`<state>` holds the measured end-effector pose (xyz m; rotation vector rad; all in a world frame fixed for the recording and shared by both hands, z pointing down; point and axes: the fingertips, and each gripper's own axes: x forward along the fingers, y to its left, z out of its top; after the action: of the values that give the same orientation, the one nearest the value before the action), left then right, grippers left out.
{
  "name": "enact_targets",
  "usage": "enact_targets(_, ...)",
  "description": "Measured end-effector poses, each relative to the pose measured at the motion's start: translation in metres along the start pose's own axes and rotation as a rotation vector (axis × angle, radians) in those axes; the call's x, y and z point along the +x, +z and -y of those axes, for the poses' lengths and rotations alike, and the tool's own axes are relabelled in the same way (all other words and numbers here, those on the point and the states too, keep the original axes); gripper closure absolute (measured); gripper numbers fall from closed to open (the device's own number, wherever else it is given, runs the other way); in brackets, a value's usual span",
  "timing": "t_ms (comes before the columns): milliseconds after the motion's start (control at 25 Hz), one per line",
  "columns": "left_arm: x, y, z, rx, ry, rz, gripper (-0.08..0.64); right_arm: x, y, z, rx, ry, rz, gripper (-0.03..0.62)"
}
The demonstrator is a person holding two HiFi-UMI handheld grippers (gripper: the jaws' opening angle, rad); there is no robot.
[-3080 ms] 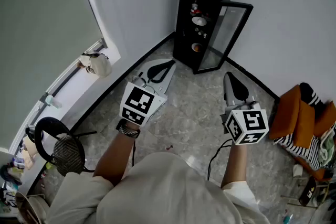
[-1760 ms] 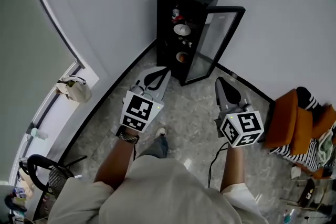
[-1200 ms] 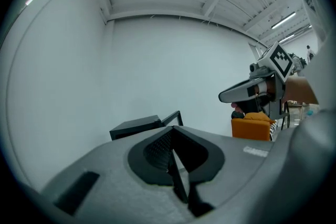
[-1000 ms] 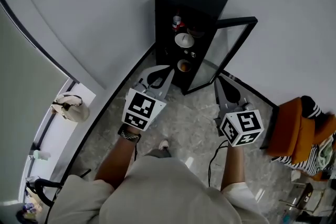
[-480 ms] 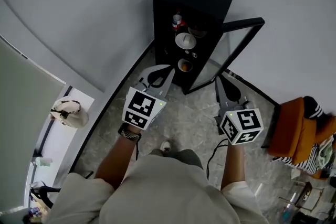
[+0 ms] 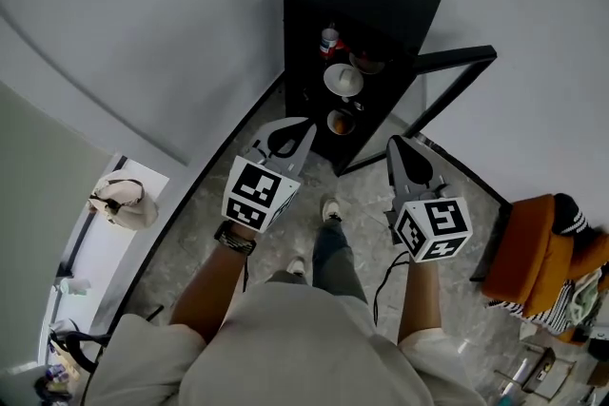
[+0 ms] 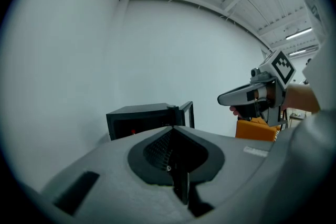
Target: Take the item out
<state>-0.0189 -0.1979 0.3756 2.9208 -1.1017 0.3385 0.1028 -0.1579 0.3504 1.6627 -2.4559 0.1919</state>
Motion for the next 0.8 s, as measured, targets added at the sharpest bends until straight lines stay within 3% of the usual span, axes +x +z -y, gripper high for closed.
enact_targets(200, 0.043, -0.005, -0.019, 0.006, 0.039, -0.019, 0.554, 0.036, -0.006, 0.025, -0.010, 0.044, -0.025, 0.584)
enact_targets(320, 0.074, -0.012, -0.027, -0.014, 0.037, -0.032, 0.554, 0.058, -0.011, 0.046, -0.008, 0.016, -0.031, 0.584)
enact_targets(640, 0.135, -0.035, -0.063, -0.105, 0.091, 0.008, 0.554, 0.111, -0.032, 0.077, 0.022, 0.039, -0.070, 0.584)
enact_targets(800, 0.160, -0.053, -0.084, -0.208, 0.110, 0.017, 0.554, 0.134, -0.046, 0.082, 0.041, 0.067, -0.090, 0.584)
